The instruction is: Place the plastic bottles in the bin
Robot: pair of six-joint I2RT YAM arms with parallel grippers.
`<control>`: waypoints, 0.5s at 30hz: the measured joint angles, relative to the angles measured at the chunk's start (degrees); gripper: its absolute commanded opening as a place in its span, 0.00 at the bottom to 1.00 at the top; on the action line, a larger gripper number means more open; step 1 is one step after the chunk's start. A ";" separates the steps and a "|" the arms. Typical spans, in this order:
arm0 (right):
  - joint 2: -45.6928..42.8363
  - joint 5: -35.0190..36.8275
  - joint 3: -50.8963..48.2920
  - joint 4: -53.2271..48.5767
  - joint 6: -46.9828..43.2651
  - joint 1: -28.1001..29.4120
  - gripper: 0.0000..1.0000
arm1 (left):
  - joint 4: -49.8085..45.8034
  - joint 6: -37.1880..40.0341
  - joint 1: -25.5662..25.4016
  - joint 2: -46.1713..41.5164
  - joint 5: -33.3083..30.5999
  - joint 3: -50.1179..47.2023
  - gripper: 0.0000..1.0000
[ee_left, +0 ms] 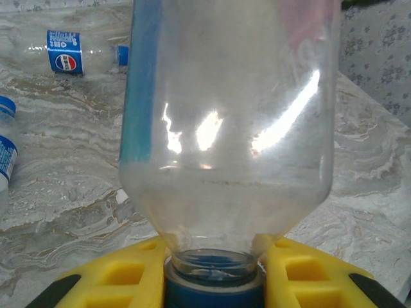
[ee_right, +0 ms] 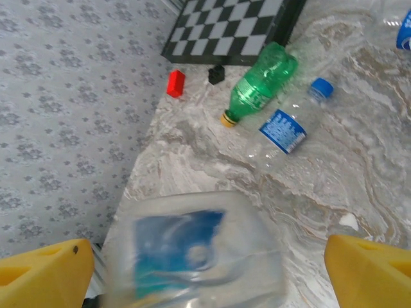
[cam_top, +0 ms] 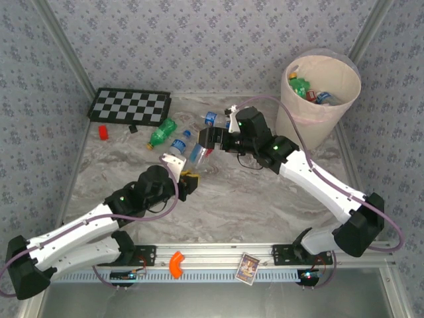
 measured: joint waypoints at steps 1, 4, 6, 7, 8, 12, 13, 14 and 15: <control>0.37 -0.02 0.00 -0.17 0.11 0.00 0.89 | -0.20 -0.02 0.00 -0.35 0.22 0.00 0.28; 0.50 -0.74 -0.02 -0.35 0.07 0.02 0.82 | -0.76 0.00 0.09 -0.39 1.07 -0.22 0.28; 0.50 -1.53 -0.02 -0.37 -0.13 0.09 0.74 | -0.79 0.02 0.09 -0.28 1.64 -0.22 0.28; 0.50 -2.16 -0.04 -0.37 -0.20 0.09 0.74 | -0.76 0.09 0.09 -0.02 1.73 -0.22 0.28; 0.50 -2.80 -0.09 -0.39 -0.33 0.09 0.75 | -0.68 0.20 0.09 0.37 1.92 -0.22 0.28; 0.50 -5.64 -0.85 -0.48 -0.52 -0.72 0.66 | 0.26 0.22 0.09 1.77 2.58 -0.22 0.28; 0.46 -6.40 -1.14 -0.37 -0.57 -1.11 0.62 | 0.55 0.20 0.09 2.05 2.71 -0.20 0.29; 0.44 -7.41 -1.44 -0.33 -0.63 -1.68 0.60 | 0.76 0.20 0.09 2.38 2.75 -0.20 0.31; 0.39 -8.09 -1.57 -0.35 -0.72 -2.12 0.60 | 1.11 0.20 0.09 2.71 2.78 -0.20 0.33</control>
